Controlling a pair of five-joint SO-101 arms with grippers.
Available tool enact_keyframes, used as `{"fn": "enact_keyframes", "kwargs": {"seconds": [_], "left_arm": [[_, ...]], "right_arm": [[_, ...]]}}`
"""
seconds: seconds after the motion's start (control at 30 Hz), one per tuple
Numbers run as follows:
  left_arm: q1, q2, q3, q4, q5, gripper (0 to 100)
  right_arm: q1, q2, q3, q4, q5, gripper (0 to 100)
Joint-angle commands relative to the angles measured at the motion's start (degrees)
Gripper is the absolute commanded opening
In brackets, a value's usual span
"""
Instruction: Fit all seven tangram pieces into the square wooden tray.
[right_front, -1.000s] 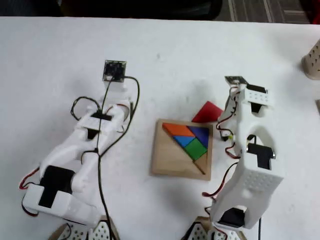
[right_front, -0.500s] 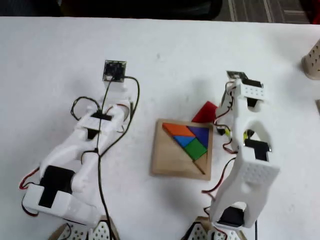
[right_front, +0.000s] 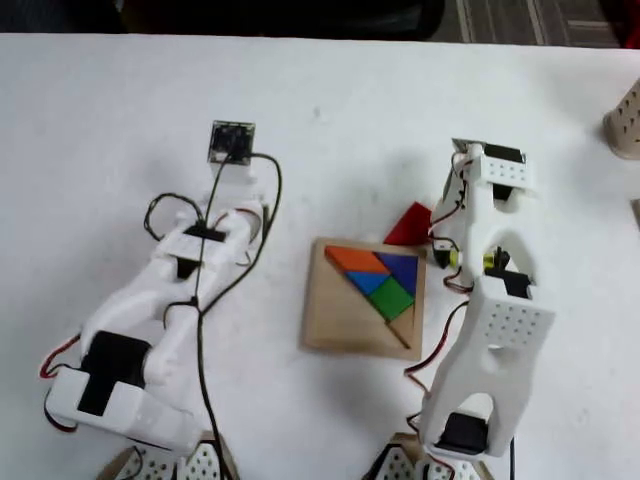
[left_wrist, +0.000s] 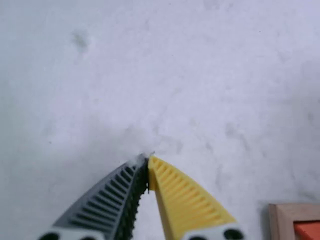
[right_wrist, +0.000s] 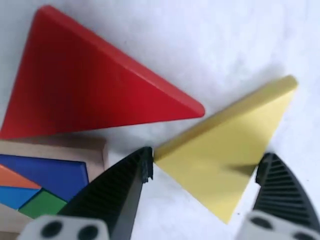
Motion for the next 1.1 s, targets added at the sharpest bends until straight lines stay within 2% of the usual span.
{"fn": "enact_keyframes", "kwargs": {"seconds": [0.0,0.4,0.53,0.73,0.8,0.93,1.07], "left_arm": [[1.4,-0.2,-3.3,-1.7,-0.5,3],[1.4,-0.2,-3.3,-1.7,-0.5,3],[1.4,-0.2,-3.3,-1.7,-0.5,3],[1.4,-0.2,-3.3,-1.7,-0.5,3],[1.4,-0.2,-3.3,-1.7,-0.5,3],[1.4,-0.2,-3.3,-1.7,-0.5,3],[1.4,-0.2,-3.3,-1.7,-0.5,3]], "right_arm": [[0.5,-2.3,-0.9,-1.6,0.8,31.7],[-0.5,-25.5,26.4,-19.0,0.4,31.7],[-0.8,-32.3,32.9,-21.6,-1.5,31.5],[-0.7,-29.8,32.4,-21.8,-1.9,31.4],[0.1,-27.6,31.1,-21.8,0.1,31.1],[0.9,-22.3,27.2,-21.6,1.7,25.5],[0.8,-19.9,24.7,-19.6,1.7,26.0]]}}
